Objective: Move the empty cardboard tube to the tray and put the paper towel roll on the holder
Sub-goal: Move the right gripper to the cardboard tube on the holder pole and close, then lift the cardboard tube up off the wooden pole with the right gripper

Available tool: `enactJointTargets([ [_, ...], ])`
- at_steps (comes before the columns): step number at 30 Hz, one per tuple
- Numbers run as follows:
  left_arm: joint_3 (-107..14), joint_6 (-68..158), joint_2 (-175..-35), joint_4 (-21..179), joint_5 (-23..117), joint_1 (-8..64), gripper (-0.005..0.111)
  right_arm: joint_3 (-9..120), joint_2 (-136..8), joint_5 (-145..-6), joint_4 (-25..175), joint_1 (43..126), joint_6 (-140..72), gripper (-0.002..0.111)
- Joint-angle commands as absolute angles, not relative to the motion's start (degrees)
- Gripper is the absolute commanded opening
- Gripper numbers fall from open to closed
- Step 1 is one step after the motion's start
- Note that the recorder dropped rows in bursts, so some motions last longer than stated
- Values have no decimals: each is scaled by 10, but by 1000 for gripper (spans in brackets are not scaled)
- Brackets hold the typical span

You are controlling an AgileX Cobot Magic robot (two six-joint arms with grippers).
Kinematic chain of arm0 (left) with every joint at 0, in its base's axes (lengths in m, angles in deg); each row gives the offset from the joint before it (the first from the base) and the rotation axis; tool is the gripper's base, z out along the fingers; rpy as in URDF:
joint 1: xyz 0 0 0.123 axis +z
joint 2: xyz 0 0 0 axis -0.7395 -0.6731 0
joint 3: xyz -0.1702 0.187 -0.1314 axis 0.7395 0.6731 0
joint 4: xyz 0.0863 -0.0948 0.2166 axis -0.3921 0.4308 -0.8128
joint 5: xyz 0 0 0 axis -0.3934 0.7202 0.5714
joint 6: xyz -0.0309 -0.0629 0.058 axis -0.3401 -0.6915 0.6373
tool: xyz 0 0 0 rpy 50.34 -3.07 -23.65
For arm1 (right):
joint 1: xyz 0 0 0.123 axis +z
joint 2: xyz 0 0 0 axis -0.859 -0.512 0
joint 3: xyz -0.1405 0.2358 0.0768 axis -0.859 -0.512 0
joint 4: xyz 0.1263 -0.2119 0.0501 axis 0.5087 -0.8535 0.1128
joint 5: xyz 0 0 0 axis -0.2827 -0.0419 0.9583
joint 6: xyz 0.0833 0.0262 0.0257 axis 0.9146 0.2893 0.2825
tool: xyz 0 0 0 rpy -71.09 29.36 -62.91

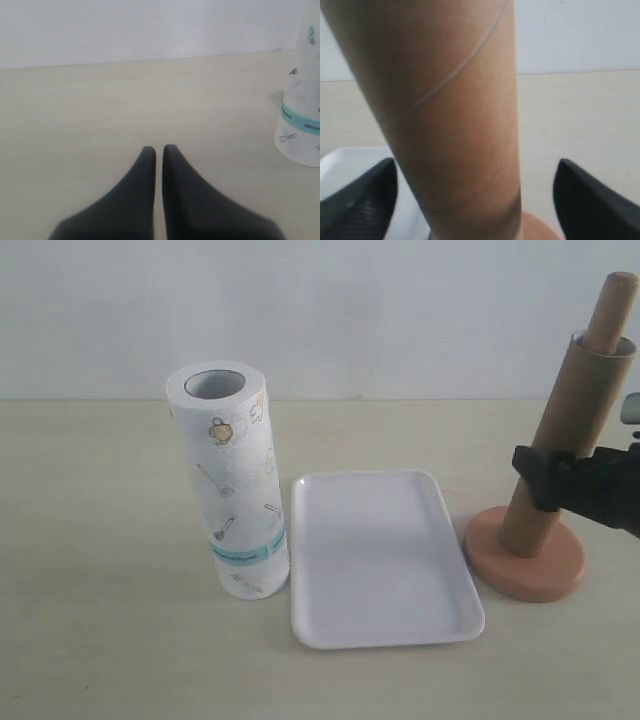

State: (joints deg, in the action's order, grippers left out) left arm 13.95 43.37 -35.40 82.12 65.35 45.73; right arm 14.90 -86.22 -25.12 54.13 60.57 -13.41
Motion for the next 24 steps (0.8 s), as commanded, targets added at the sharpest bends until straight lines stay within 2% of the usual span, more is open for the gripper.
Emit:
enactJointTargets([
  [1, 141, 435, -352, 823, 650, 460, 4, 154, -863, -250, 541, 604, -134, 39],
  [4, 141, 435, -352, 823, 650, 460, 4, 154, -863, -251, 541, 604, -132, -1],
  [13, 141, 435, -352, 823, 650, 460, 4, 154, -823, -228, 528, 604, -126, 0],
  [20, 141, 435, -352, 823, 650, 460, 4, 157, -698, -272, 528, 604, -109, 0],
  [24, 141, 435, -352, 823, 650, 460, 4, 183, -616, -351, 526, 604, -83, 0],
])
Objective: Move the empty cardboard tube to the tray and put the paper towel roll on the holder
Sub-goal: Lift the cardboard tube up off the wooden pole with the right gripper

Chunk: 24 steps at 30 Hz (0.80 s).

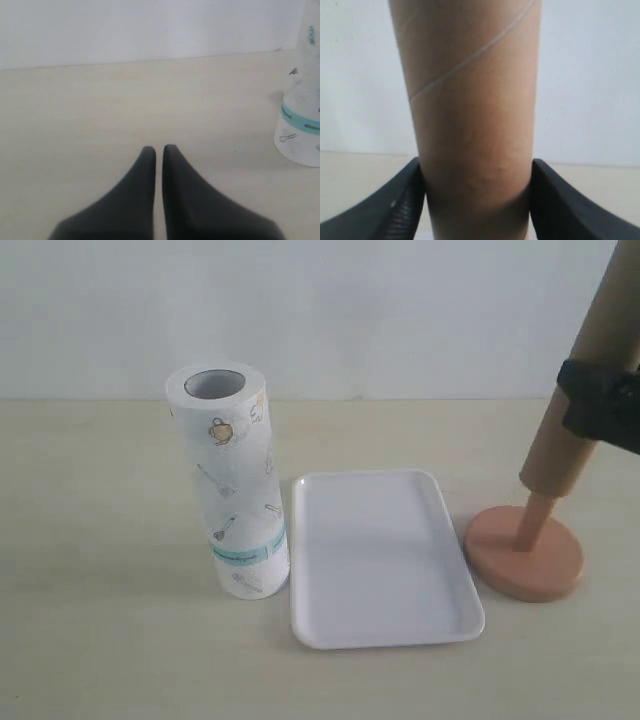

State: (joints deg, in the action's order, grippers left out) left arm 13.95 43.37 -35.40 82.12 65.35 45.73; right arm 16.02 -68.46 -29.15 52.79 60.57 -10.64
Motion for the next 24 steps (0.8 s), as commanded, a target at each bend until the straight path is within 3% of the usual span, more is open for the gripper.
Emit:
enactJointTargets([
  [1, 141, 435, -352, 823, 650, 460, 4, 188, -600, -361, 526, 604, -78, 0],
  [18, 141, 435, -352, 823, 650, 460, 4, 332, -409, -419, 484, 604, 5, 0],
  [24, 141, 435, -352, 823, 650, 460, 4, 422, -393, -435, 285, 604, 255, 0],
])
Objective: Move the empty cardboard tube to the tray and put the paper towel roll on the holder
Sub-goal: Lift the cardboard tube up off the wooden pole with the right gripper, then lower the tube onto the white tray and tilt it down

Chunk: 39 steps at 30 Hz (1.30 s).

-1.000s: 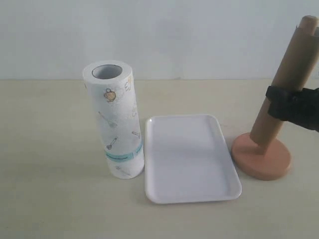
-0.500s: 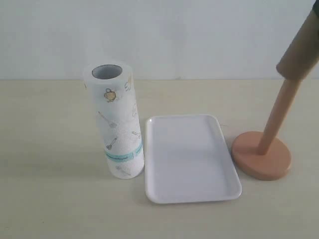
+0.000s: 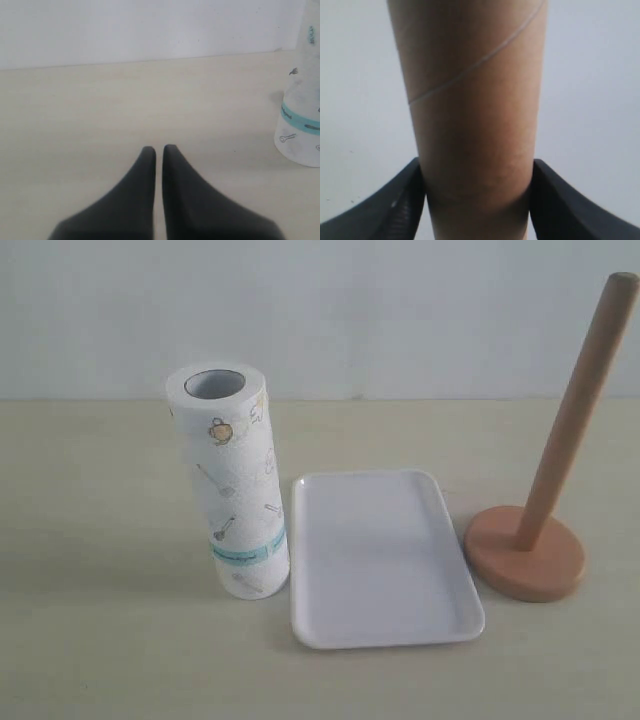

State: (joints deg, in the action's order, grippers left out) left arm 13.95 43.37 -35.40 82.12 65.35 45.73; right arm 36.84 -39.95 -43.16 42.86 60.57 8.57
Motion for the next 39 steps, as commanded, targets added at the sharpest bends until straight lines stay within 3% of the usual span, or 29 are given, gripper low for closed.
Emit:
enactJointTargets([
  [1, 141, 435, -352, 823, 650, 460, 4, 441, -396, -436, 216, 604, 329, 0],
  [6, 141, 435, -352, 823, 650, 460, 4, 525, -438, -405, -64, 604, 678, 0],
  [12, 141, 435, -352, 823, 650, 460, 4, 567, -513, -303, -173, 611, 827, 0],
  [23, 141, 435, -352, 823, 650, 460, 4, 566, -680, -406, -253, 800, 869, 0],
  [39, 141, 435, -352, 823, 650, 460, 4, 566, -896, -359, -253, 799, 870, 0],
])
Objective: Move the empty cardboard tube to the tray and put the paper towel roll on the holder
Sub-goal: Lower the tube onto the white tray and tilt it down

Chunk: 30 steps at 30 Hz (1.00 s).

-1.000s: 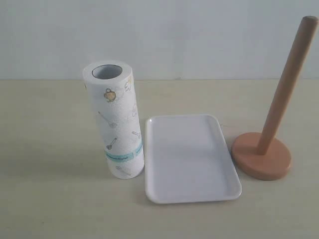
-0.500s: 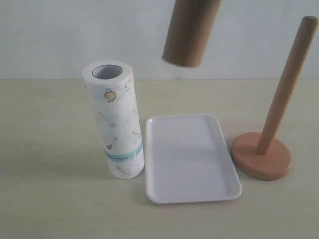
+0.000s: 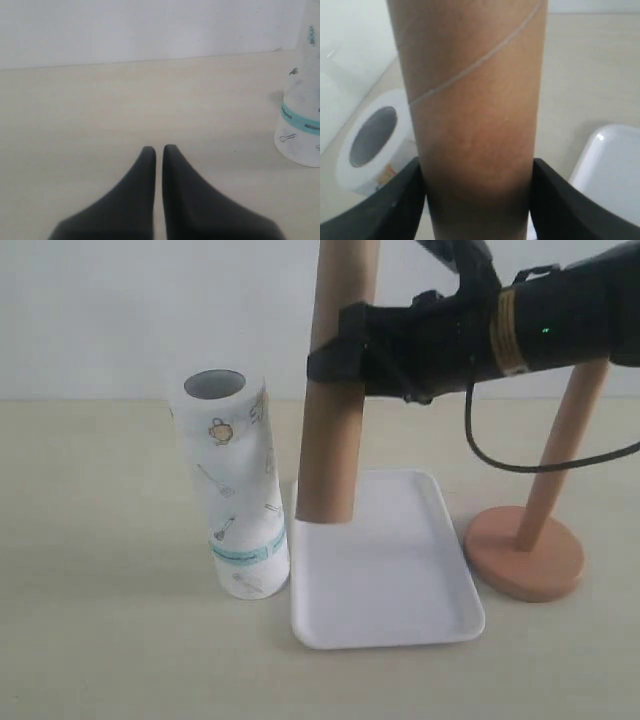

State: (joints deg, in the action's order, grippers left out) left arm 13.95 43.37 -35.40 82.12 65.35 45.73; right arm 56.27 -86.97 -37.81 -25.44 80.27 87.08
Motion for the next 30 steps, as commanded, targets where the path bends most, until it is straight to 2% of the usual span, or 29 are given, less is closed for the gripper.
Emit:
enactJointTargets([
  [1, 141, 435, -352, 823, 650, 460, 4, 566, -904, -349, -253, 794, 870, 0],
  [7, 141, 435, -352, 823, 650, 460, 4, 565, -934, -284, -253, 764, 870, 0],
  [17, 141, 435, -352, 823, 650, 460, 4, 560, -991, -287, -253, 763, 866, 0],
  [25, 141, 435, -352, 823, 650, 460, 4, 559, -1016, -329, -253, 766, 865, 0],
  [30, 141, 435, -352, 823, 650, 460, 4, 559, -1016, -400, -253, 802, 867, 0],
])
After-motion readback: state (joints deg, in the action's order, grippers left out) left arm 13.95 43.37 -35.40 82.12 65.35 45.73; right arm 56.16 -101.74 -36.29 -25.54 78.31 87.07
